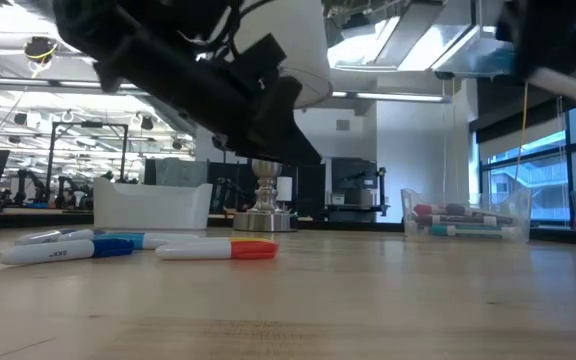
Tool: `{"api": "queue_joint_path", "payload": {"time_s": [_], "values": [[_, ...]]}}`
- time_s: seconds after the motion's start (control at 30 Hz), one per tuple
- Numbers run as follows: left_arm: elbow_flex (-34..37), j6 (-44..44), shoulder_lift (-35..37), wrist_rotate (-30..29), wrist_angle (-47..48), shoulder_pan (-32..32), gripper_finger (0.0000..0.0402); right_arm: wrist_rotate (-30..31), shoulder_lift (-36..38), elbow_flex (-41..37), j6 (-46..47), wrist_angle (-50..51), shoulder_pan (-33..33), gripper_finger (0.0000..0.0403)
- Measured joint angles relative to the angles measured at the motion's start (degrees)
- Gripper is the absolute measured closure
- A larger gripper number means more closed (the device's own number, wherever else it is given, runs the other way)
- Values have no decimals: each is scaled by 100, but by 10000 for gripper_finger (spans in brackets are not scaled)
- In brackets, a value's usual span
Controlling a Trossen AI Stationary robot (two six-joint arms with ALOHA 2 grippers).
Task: Pick & Place Markers
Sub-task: Put the light blue mini marker into the orange bin
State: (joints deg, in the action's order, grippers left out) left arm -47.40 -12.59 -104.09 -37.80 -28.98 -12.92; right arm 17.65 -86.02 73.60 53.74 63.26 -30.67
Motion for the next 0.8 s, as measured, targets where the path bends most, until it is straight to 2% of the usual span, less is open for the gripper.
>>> {"api": "queue_joint_path", "payload": {"time_s": [0.2, 0.43, 0.6, 0.8], "values": [[0, -19, 2, 13, 3, 247, 228, -715, 0, 98, 793, 473, -338, 358], [0, -30, 2, 15, 22, 249, 229, -2311, 2, -6, 1956, 604, -995, 358], [0, -30, 2, 0, 46, 205, 229, -2566, 2, -290, 2626, 506, -1498, 349], [0, -32, 2, -7, 49, 205, 231, -2841, 2, -630, 2997, -46, -1763, 306]]}}
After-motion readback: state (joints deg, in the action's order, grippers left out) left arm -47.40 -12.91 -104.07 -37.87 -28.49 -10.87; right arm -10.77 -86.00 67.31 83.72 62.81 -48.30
